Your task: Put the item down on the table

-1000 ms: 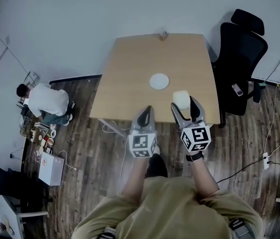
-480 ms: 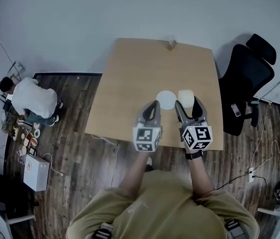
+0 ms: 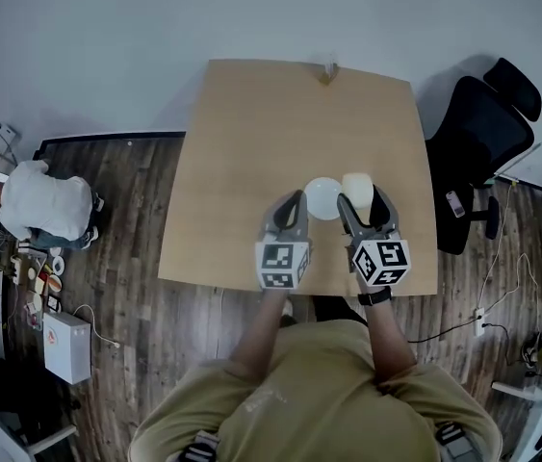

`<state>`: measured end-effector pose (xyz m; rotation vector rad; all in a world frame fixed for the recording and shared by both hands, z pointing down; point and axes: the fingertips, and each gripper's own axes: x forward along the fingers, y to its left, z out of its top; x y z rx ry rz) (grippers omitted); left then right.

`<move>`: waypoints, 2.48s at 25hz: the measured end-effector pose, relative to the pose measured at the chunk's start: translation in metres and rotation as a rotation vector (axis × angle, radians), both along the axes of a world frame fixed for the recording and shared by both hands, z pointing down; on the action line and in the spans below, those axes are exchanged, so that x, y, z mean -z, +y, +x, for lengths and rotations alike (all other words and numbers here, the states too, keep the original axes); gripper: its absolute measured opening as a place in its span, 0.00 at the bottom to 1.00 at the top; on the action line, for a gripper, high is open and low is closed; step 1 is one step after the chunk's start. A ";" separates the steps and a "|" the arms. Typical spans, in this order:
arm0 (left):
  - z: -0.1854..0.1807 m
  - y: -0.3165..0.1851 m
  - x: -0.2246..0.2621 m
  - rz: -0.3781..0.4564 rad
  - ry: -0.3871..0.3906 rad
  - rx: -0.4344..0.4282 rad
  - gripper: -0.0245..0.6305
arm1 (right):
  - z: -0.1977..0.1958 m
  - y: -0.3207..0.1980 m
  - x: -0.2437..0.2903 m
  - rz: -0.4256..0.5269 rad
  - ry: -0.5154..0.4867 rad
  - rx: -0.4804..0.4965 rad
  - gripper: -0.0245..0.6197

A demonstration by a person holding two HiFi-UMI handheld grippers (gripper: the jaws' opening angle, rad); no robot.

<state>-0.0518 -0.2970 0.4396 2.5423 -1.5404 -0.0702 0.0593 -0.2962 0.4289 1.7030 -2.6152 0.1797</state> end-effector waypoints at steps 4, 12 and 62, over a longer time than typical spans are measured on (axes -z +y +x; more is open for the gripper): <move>0.003 -0.031 -0.024 -0.039 -0.010 -0.007 0.03 | 0.002 -0.035 -0.032 -0.052 0.000 0.003 0.52; 0.010 -0.092 -0.086 -0.163 -0.061 -0.022 0.03 | 0.005 -0.102 -0.111 -0.190 0.023 0.033 0.51; 0.008 -0.076 -0.122 -0.264 -0.081 -0.037 0.03 | -0.010 -0.082 -0.136 -0.205 0.040 0.106 0.14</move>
